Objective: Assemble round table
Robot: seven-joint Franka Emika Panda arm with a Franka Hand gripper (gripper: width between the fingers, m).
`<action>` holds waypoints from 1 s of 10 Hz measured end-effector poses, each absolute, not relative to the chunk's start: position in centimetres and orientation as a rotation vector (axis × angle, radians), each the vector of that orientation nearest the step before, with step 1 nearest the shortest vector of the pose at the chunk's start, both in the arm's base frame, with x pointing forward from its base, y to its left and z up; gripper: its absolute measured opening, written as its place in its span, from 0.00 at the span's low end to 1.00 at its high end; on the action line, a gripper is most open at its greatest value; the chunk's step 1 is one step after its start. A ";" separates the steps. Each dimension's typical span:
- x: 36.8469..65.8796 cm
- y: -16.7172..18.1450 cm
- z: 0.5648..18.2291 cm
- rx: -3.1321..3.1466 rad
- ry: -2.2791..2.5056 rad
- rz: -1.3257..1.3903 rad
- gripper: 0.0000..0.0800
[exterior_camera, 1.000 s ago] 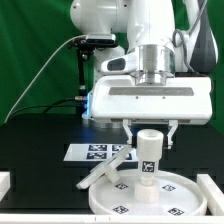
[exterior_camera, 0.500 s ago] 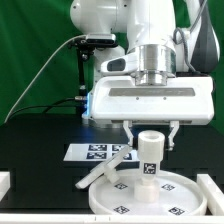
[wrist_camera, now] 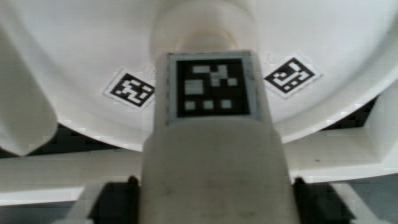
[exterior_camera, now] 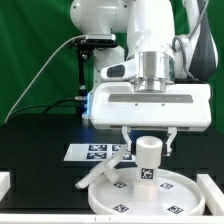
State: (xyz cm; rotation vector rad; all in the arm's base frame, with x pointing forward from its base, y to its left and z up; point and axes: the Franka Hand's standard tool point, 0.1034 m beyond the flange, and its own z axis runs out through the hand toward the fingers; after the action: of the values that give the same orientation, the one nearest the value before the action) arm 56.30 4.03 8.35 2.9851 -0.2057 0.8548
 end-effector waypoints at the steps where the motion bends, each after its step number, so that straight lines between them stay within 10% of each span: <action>1: 56.2 4.0 8.3 2.983 -0.205 0.858 0.51; 6: 55.7 4.2 7.8 2.999 -0.217 0.816 0.51; 8: 55.7 4.2 7.8 2.999 -0.217 0.814 0.79; 10: 55.6 4.3 7.7 3.007 -0.218 0.799 0.81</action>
Offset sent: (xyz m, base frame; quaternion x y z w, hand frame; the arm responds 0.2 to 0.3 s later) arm -0.0227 -0.0001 -0.0142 -0.0272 0.0189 0.0186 0.9993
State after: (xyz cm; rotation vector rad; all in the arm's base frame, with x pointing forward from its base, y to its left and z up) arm 55.56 4.28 7.72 3.0071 -0.2178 0.7991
